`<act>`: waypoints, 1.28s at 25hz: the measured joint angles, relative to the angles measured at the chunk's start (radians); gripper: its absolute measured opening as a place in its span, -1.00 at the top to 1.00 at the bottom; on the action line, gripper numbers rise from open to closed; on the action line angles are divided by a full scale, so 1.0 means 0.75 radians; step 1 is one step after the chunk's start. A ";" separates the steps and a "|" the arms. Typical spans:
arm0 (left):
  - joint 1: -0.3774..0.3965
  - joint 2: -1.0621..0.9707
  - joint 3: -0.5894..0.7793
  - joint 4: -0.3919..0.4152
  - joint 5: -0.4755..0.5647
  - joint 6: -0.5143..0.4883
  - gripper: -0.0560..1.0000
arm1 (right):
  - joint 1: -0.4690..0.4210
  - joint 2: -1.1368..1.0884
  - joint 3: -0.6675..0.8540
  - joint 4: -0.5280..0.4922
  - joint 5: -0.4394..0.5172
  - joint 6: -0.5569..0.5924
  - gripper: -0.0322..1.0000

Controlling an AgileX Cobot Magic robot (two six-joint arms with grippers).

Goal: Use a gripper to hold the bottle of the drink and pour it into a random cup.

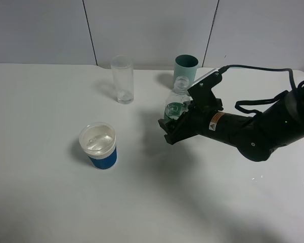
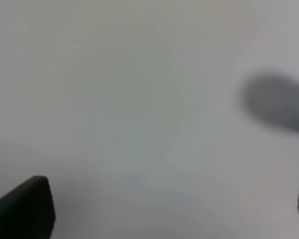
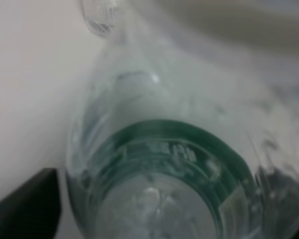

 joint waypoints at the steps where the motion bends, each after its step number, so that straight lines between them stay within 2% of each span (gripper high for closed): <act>1: 0.000 0.000 0.000 0.000 0.000 0.000 -0.99 | 0.000 0.000 0.000 0.000 0.000 0.000 -0.70; 13: 0.000 0.000 0.000 0.000 0.000 0.000 -0.99 | 0.000 -0.055 0.001 -0.035 0.010 0.000 -0.75; 24: 0.000 0.000 0.000 0.000 0.000 0.000 -0.99 | 0.000 -0.282 0.004 -0.035 0.207 0.006 -0.75; 32: 0.000 0.000 0.000 0.000 0.000 0.000 -0.99 | 0.000 -0.460 0.006 -0.034 0.297 0.062 -0.75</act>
